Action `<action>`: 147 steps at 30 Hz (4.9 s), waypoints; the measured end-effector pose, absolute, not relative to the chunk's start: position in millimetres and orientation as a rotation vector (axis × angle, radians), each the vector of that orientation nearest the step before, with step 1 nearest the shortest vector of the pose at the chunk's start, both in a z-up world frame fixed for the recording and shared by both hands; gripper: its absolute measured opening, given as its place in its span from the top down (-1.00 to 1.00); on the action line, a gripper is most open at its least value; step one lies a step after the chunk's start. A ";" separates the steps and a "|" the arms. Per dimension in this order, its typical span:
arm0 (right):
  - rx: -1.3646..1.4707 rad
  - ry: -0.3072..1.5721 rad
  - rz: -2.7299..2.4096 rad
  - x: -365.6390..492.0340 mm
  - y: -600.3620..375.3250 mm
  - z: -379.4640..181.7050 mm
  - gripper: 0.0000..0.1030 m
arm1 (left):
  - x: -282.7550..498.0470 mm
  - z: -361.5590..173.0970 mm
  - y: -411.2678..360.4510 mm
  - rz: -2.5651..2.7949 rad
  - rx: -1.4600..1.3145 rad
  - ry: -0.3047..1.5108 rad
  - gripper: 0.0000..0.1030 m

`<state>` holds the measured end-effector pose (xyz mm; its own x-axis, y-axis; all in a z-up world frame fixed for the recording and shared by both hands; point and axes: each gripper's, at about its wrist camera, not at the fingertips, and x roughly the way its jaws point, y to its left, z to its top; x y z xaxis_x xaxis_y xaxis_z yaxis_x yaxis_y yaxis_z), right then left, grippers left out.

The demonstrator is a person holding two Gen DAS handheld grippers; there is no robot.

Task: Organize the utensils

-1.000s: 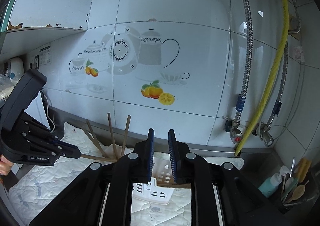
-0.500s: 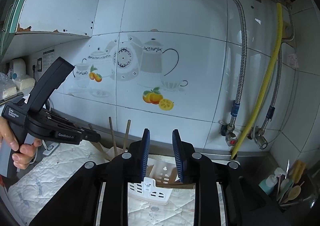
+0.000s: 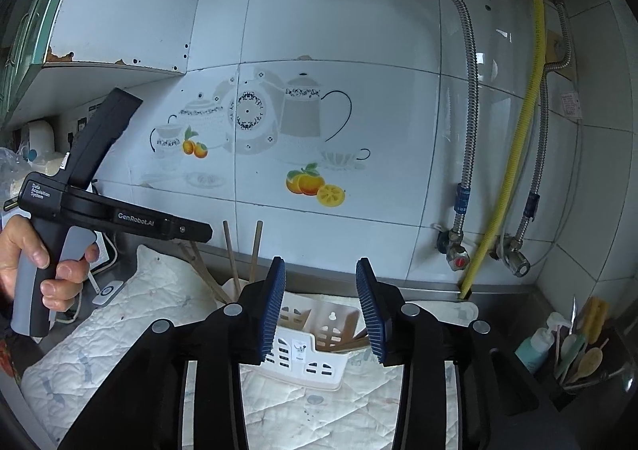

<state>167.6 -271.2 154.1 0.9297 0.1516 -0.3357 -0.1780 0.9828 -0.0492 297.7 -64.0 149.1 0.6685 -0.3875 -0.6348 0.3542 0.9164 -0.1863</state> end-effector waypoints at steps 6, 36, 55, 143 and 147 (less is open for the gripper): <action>-0.065 0.366 0.169 145.6 -264.6 136.7 0.00 | 246.9 154.2 -57.4 -0.405 -0.008 0.586 -0.71; 0.044 0.506 0.088 54.8 -255.3 65.6 -0.68 | 87.8 74.2 -12.8 -0.199 0.031 0.421 -0.91; 0.036 0.543 0.071 42.4 -255.1 51.3 -0.77 | 74.3 46.4 1.6 -0.174 -0.005 0.477 -0.91; 0.015 0.582 0.085 52.8 -247.9 36.3 -0.84 | 82.8 28.6 -0.6 -0.143 0.022 0.554 -0.91; 0.014 0.582 0.085 52.8 -247.8 35.9 -0.85 | 83.4 27.7 -0.6 -0.141 0.022 0.558 -0.91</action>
<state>52.8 -247.8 35.9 0.8317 0.0844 -0.5488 -0.0766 0.9964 0.0371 83.4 -0.7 27.7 0.8390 -0.1269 -0.5291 0.1390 0.9901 -0.0170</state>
